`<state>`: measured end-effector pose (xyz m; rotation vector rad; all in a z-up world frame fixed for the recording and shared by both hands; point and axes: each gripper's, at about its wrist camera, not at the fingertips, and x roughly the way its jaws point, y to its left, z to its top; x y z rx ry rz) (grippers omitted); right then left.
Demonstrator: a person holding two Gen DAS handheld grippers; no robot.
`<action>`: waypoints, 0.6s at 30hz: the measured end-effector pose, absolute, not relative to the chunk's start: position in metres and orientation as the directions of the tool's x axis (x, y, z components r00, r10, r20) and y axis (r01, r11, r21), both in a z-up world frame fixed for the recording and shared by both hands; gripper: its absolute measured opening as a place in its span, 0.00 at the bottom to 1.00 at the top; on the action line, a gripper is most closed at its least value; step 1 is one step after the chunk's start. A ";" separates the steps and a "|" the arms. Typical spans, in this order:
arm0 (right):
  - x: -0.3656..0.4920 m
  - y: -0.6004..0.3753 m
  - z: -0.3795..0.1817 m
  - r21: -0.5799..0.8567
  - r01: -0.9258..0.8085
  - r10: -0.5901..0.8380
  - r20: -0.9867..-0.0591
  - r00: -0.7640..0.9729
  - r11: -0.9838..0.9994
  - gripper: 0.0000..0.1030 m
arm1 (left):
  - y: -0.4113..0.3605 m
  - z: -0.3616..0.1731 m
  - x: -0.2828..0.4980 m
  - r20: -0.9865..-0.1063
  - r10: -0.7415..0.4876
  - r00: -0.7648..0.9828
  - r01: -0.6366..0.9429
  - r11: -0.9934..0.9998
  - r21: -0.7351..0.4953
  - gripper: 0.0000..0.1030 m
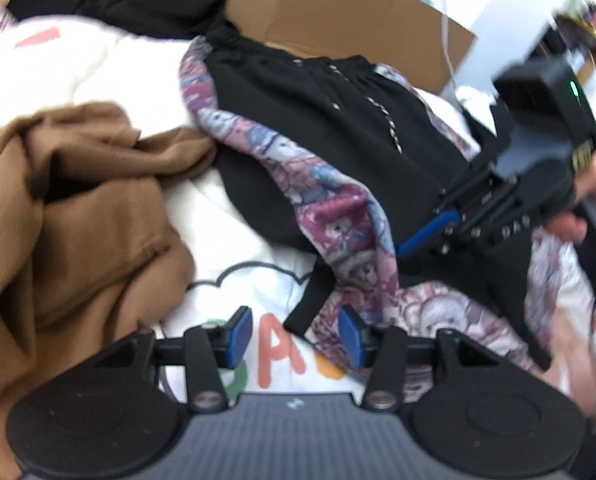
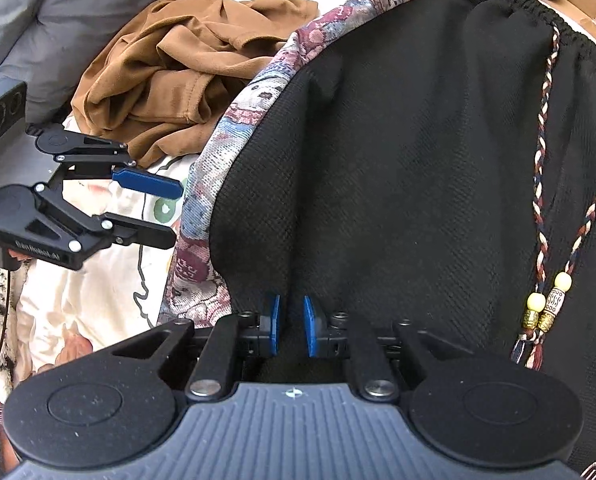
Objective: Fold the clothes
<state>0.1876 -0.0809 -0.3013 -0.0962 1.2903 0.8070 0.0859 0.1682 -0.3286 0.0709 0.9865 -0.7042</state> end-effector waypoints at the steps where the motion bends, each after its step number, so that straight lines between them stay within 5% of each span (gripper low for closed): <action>1: 0.188 -0.078 -0.302 0.365 -0.579 0.478 -0.877 0.050 0.729 0.14 | 0.164 -0.328 0.085 -0.782 -0.514 0.353 0.595 0.768 -0.236 0.48; 11: 0.185 -0.085 -0.299 0.381 -0.573 0.494 -0.868 0.048 0.726 0.14 | 0.149 -0.347 0.084 -0.809 -0.513 0.288 0.650 0.725 -0.228 0.38; 18: 0.183 -0.090 -0.298 0.393 -0.572 0.506 -0.861 0.045 0.720 0.15 | 0.136 -0.353 0.069 -0.821 -0.488 0.297 0.732 0.668 -0.132 0.21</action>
